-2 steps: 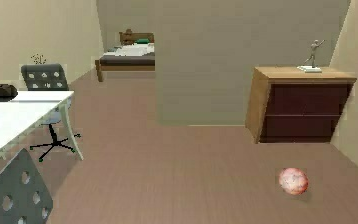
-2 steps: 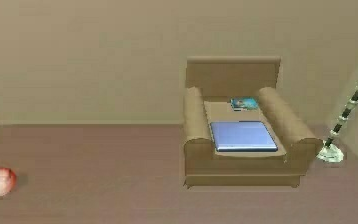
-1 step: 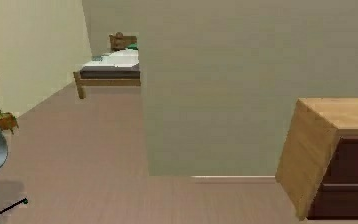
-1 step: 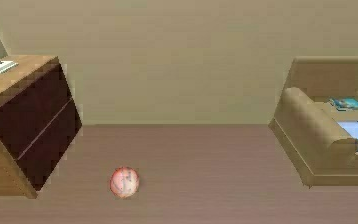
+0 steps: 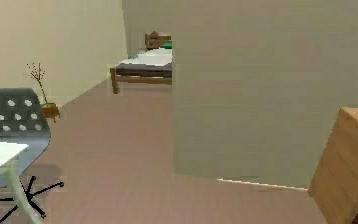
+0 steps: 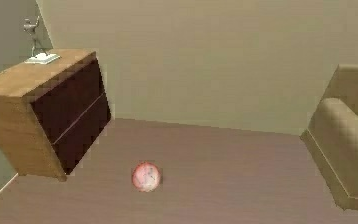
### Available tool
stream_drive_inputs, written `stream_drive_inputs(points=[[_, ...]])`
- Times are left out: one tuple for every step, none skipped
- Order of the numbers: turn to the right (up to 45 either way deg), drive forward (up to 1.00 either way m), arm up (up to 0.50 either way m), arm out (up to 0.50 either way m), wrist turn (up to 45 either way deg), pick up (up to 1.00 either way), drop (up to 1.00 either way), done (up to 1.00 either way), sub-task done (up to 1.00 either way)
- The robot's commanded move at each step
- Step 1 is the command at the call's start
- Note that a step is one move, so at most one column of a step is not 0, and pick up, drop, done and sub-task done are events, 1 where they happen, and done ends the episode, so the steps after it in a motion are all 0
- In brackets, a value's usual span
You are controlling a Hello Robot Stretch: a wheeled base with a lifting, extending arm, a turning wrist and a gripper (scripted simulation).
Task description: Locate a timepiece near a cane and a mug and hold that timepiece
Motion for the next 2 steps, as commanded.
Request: stream_drive_inputs(points=[[0.0,0.05,0.0,0.0,0.0,0.0,0.0,0.0,0.0],[-12.0,0.0,0.0,0.0,0.0,0.0,0.0,0.0,0.0]])
